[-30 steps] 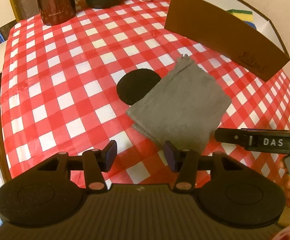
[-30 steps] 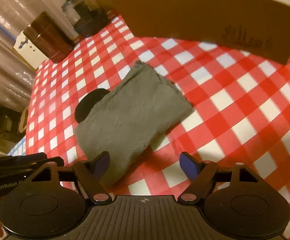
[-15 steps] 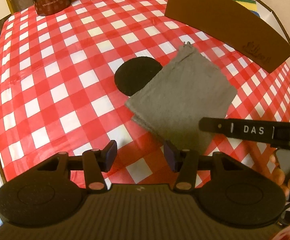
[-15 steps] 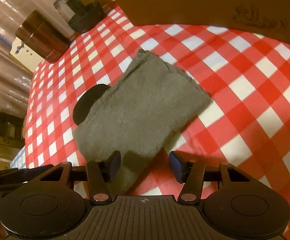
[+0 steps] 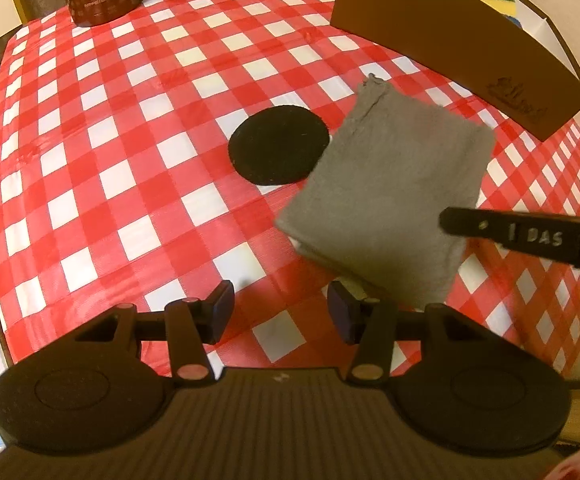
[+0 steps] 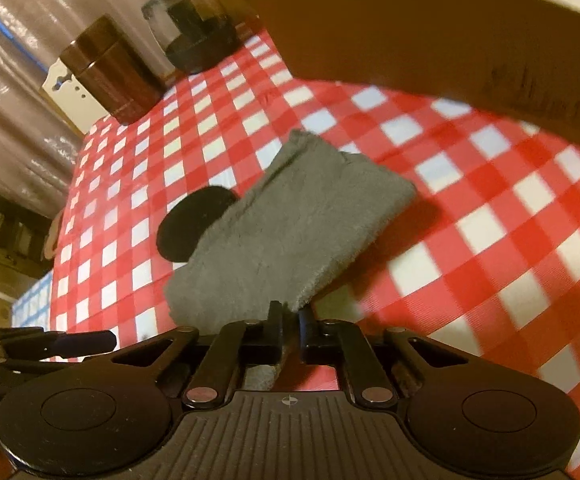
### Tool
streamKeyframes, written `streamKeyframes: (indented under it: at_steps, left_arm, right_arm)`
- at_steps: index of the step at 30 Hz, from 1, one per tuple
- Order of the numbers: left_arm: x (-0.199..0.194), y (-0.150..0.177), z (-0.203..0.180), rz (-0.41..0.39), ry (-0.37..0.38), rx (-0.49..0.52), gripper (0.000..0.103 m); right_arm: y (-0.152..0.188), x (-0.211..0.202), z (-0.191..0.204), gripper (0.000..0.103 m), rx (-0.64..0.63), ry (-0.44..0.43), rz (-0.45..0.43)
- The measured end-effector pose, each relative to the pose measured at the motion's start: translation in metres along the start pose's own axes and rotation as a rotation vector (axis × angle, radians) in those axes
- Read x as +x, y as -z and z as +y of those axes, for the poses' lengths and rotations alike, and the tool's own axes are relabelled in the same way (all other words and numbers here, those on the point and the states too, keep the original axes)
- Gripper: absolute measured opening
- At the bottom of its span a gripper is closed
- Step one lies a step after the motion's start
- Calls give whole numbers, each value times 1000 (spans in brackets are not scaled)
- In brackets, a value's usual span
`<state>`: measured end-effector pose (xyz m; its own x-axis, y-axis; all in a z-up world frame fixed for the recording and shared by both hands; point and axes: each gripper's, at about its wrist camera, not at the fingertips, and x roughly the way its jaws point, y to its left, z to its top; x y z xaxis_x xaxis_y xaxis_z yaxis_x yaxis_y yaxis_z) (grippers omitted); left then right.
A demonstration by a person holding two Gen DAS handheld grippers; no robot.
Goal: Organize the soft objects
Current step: 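Close the right gripper on the grey towel edge while the left tool reaches the black round pad, then grasp the black round pad with the left gripper while the right gripper holds the grey towel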
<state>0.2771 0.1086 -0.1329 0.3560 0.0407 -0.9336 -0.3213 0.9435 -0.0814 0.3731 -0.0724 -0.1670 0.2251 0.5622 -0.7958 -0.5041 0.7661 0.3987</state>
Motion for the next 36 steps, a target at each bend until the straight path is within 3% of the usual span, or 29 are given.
streamKeyframes:
  at_steps: [9, 15, 17, 19, 20, 30, 36]
  left_arm:
    - [2, -2, -4, -10, 4, 20, 49]
    - [7, -3, -8, 0, 10, 35, 49]
    - [8, -3, -9, 2, 13, 38, 49]
    - [8, -4, -9, 4, 11, 38, 49]
    - [8, -4, -8, 5, 10, 36, 49]
    - [12, -8, -4, 6, 2, 23, 49]
    - [17, -10, -5, 10, 5, 29, 49]
  right_arm:
    - [-17, -38, -33, 6, -122, 191, -99]
    - [-20, -29, -71, 8, 7, 161, -119]
    - [-17, -25, -79, 23, 57, 132, -121]
    - [-14, -22, -85, 53, 86, 112, -118]
    - [-13, -22, -87, 55, 93, 101, -128]
    - [-11, -6, -65, 56, -95, 59, -120]
    - [-6, 13, -33, 54, -321, 195, -85]
